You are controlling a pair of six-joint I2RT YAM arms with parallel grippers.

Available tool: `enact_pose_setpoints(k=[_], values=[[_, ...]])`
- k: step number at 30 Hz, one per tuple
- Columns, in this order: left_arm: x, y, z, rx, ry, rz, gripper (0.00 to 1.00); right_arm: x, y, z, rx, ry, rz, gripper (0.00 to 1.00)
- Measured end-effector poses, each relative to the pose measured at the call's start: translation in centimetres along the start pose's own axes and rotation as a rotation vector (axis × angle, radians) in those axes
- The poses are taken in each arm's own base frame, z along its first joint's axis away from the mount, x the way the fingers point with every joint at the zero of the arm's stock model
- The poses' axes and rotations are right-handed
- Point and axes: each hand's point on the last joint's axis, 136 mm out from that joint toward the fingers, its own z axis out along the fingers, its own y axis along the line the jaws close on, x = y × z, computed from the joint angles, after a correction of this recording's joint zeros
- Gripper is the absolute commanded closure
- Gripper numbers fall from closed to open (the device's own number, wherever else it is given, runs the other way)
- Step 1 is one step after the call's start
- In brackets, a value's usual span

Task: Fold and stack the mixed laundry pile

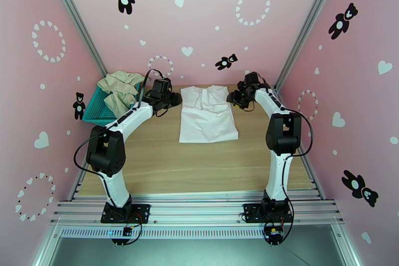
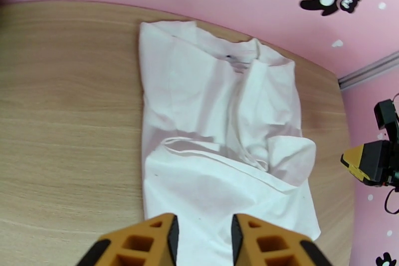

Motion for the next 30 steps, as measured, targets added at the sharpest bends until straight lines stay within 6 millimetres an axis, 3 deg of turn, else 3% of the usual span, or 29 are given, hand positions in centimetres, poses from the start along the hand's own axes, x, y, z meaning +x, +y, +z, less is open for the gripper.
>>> enact_pose_setpoints(k=[3,5,9,12,15,20,30], values=[[3.5,-3.0,1.7,0.058,0.08,0.066,0.7,1.9,0.9,-0.3,0.008,0.002,-0.029,0.55],[6.2,-3.5,3.8,0.067,0.153,0.083,0.73,3.4,1.1,0.9,0.017,0.027,-0.045,0.56],[10.6,-0.5,8.9,0.012,0.275,0.071,0.76,6.6,0.5,4.2,0.046,0.106,-0.055,0.6],[12.1,1.7,11.5,-0.029,0.318,0.051,0.77,7.2,0.1,6.3,0.053,0.123,-0.063,0.61],[12.1,2.9,12.6,-0.046,0.323,0.033,0.77,7.1,-0.6,7.8,0.067,0.134,-0.058,0.61],[10.4,3.8,12.6,-0.053,0.29,-0.002,0.76,5.6,-1.0,9.2,0.081,0.116,-0.06,0.61],[8.7,6.2,12.4,-0.092,0.257,-0.037,0.74,-0.3,-0.2,8.8,0.057,-0.004,-0.065,0.61]])
